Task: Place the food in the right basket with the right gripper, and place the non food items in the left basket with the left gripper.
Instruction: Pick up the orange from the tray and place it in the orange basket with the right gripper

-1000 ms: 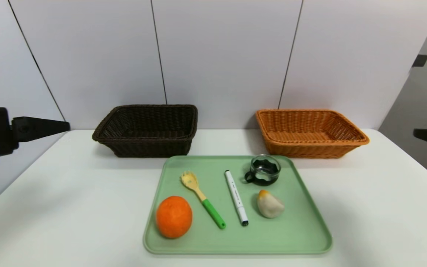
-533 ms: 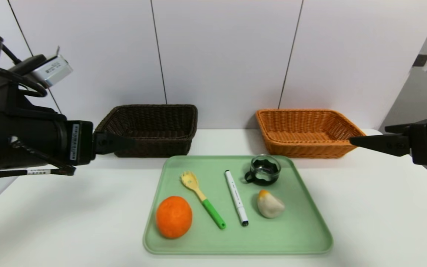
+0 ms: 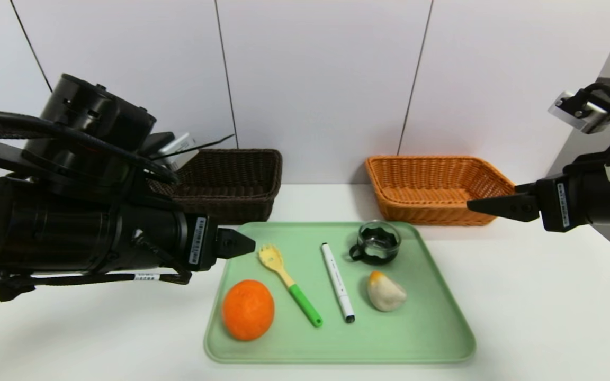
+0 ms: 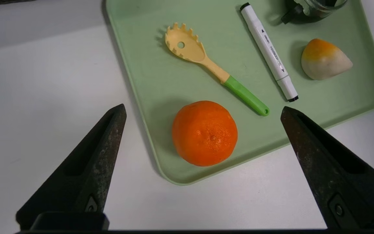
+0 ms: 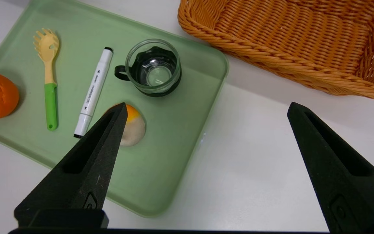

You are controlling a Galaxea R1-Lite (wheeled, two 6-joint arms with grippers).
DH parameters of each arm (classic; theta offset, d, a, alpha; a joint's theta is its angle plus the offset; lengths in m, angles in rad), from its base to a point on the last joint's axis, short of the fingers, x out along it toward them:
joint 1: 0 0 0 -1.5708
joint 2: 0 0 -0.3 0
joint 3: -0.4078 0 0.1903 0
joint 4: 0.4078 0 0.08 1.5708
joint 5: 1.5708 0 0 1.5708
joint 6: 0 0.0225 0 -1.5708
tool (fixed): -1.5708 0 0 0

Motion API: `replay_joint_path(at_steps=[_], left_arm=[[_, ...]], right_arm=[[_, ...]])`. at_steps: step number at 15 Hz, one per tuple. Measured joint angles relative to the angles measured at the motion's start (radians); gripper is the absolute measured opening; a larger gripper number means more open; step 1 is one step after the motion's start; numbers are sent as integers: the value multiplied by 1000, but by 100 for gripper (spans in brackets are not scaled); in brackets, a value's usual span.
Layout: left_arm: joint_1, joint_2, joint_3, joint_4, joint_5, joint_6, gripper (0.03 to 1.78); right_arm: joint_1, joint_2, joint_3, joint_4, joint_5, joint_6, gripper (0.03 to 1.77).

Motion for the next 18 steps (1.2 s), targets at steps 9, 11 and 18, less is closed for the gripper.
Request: replay_joint_path(at_steps=[9, 11, 18], left_arm=[[-30, 45, -4, 3, 50, 0, 169], [-30, 40, -5, 12, 51, -1, 169], [-29, 22, -5, 17, 79, -1, 169]], right_arm=[[5, 49, -7, -39, 2, -2, 170], [9, 60, -8, -40, 3, -2, 170], [23, 74, -18, -43, 2, -1, 170]])
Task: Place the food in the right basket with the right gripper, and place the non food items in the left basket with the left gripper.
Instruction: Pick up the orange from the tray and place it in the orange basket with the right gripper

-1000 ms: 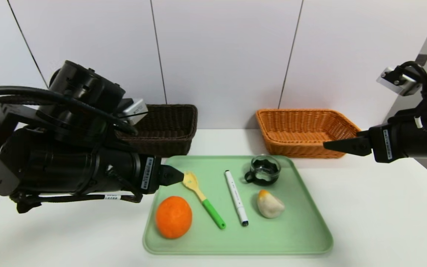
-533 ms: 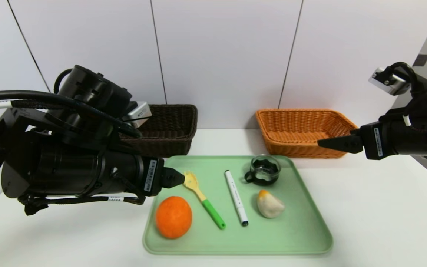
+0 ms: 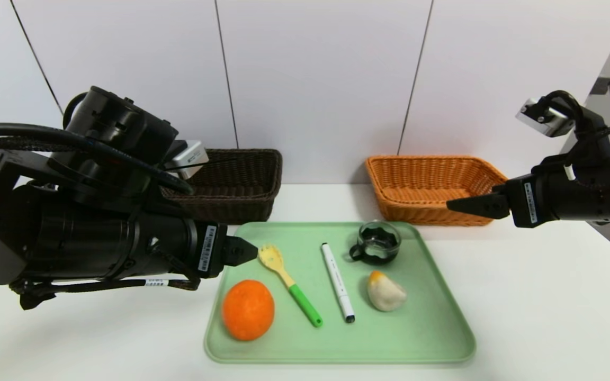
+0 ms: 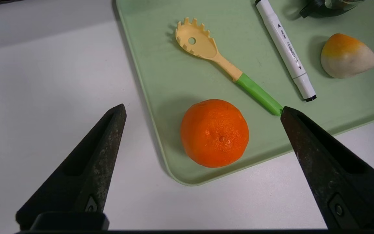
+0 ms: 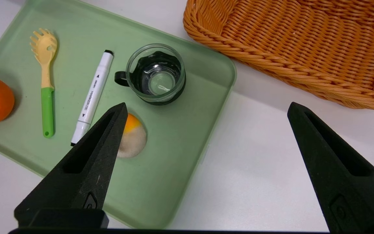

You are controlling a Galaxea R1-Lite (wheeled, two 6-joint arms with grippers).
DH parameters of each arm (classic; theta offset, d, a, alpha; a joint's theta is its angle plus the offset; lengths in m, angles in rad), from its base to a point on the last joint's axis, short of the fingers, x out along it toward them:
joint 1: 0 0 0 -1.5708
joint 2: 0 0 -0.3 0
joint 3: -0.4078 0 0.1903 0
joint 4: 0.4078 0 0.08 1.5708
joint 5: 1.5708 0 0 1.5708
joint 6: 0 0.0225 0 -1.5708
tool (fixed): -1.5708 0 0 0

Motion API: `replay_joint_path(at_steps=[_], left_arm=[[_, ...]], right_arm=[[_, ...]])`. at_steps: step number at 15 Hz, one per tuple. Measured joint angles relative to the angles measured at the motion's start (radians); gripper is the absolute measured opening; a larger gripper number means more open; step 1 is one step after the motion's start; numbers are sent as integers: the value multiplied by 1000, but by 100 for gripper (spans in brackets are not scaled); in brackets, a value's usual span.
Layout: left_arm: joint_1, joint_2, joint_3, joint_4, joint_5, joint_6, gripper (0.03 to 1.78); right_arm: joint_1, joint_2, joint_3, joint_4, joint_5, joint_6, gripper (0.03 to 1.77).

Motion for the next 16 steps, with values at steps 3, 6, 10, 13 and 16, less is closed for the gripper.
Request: replay_joint_path(at_steps=[3, 6, 10, 13, 16], left_arm=[[0, 3, -4, -4, 0, 1, 169], [-2, 21, -47, -4, 0, 1, 169], [-36, 69, -114, -2, 22, 5, 169], [-50, 95, -126, -3, 24, 6, 169], [-54, 101, -132, 0, 27, 6, 169]], right_arm=[[-1, -1, -2, 0, -2, 2, 170], [-1, -1, -3, 0, -1, 2, 170], [-2, -4, -4, 0, -2, 4, 170], [-4, -7, -4, 1, -3, 5, 170], [-1, 0, -4, 0, -3, 3, 170]])
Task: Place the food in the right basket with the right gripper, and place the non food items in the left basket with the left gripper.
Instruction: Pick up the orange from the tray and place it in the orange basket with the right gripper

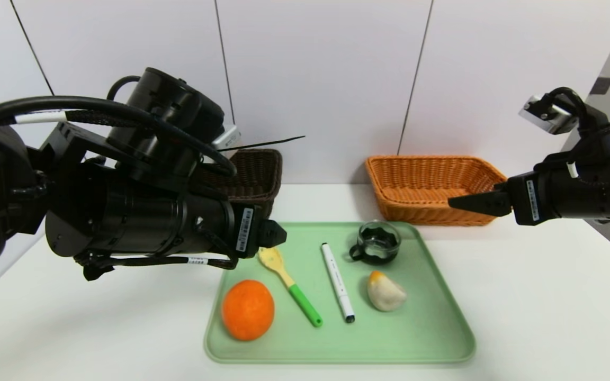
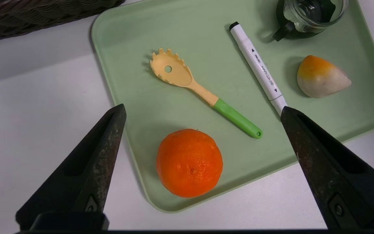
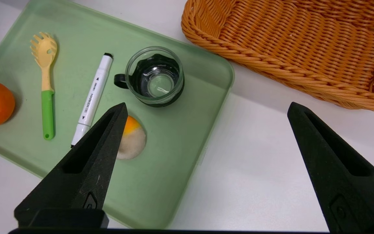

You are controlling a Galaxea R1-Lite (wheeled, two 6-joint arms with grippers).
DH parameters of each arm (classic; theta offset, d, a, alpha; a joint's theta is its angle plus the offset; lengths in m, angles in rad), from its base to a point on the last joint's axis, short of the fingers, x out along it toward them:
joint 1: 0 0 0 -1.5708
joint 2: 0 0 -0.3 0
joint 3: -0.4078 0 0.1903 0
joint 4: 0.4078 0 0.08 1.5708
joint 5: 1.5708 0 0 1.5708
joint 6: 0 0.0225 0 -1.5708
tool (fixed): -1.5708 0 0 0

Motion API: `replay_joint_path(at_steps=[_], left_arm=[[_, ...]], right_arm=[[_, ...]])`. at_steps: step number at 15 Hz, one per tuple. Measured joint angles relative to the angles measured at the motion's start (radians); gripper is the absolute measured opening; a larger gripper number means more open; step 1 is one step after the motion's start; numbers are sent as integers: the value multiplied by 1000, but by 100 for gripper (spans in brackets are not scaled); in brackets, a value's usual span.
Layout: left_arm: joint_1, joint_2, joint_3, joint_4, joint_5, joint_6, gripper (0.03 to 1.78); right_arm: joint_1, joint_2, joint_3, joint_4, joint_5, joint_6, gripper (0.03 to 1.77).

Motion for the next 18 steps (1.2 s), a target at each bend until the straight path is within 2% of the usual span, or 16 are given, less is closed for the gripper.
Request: replay_joint_path(at_steps=[7, 13, 18], left_arm=[[27, -60, 5, 74, 4, -5, 169], [137, -167, 53, 100, 34, -4, 169], [272, -265, 113, 135, 41, 5, 169]], right_arm=[[69, 83, -14, 1, -1, 8, 170], [190, 127, -29, -3, 1, 2, 170], [320, 192, -63, -149, 2, 2, 170]])
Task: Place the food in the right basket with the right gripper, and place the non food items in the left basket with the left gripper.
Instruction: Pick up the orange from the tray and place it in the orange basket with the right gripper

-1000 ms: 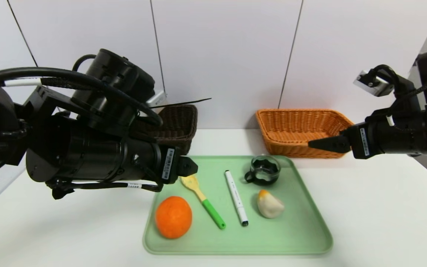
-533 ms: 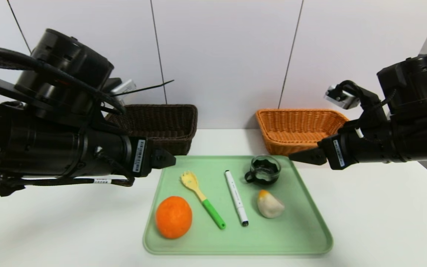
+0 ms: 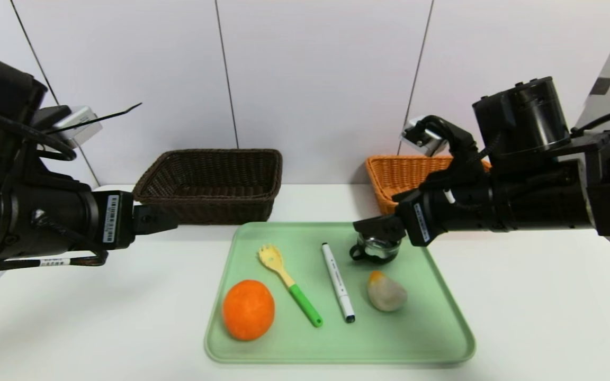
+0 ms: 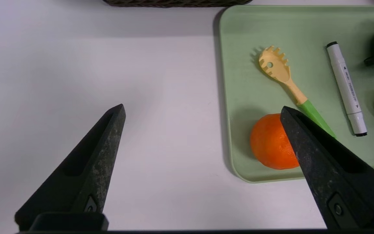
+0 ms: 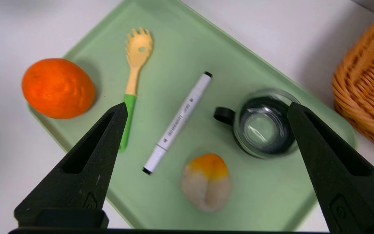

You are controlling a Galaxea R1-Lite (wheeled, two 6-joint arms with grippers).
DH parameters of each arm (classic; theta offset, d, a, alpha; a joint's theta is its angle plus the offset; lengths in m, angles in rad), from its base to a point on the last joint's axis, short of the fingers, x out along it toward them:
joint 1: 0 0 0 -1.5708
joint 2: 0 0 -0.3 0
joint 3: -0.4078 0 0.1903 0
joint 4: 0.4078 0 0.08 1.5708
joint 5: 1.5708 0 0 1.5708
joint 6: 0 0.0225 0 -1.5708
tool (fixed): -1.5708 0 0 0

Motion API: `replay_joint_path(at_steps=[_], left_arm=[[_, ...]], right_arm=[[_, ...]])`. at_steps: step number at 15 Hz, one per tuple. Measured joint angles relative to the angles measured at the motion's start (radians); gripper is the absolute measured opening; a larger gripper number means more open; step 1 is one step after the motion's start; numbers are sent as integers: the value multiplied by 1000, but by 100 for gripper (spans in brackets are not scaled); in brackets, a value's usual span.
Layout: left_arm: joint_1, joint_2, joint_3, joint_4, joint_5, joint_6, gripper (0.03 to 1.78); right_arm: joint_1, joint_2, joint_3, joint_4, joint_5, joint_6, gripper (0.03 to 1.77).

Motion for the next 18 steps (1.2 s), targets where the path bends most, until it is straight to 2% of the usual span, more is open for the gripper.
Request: replay_joint_path(at_steps=[6, 11, 18], left_arm=[[100, -57, 28, 29, 0, 1, 169], [124, -76, 50, 29, 0, 0, 169], [129, -78, 75, 26, 0, 0, 169]], right_arm=[[139, 154, -139, -13, 7, -6, 170], [237, 231, -221, -12, 40, -8, 170], [344, 283, -229, -4, 35, 0, 170]])
